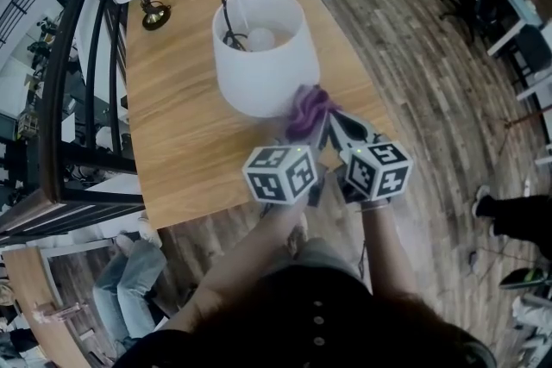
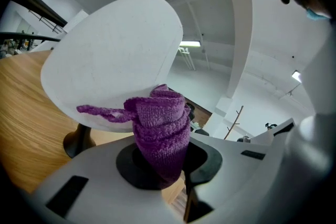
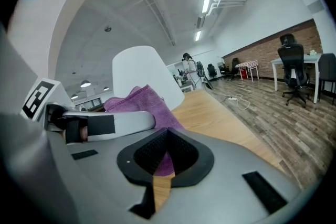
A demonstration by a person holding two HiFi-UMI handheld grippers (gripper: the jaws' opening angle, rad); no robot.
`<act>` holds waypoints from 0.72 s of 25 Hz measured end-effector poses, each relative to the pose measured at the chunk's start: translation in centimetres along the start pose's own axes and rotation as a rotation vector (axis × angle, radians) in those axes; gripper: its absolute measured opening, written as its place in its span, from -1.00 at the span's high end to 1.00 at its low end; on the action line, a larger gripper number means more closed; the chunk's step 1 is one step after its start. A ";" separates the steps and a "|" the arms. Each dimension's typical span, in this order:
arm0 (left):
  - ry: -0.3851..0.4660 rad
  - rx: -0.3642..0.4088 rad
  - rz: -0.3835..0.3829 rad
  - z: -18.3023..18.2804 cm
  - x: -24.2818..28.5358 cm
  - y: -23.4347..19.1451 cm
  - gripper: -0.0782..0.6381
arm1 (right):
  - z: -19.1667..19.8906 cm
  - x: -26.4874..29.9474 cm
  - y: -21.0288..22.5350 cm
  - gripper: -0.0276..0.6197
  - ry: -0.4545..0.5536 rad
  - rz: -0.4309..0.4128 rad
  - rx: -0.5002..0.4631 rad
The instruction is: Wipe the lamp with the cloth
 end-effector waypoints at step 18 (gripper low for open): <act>0.161 0.126 0.089 -6.7 -9.4 0.9 0.61 | -6.9 -3.1 -7.1 0.88 0.185 -0.098 -0.092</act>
Point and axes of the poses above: the fingertips, and each gripper's own axes: x forward along the fingers, y to its right, z out of its underside, the point moved 5 cm from there along -x, backward along the fingers, and after that the axes turned 1 degree about -z, right-handed, at the moved point
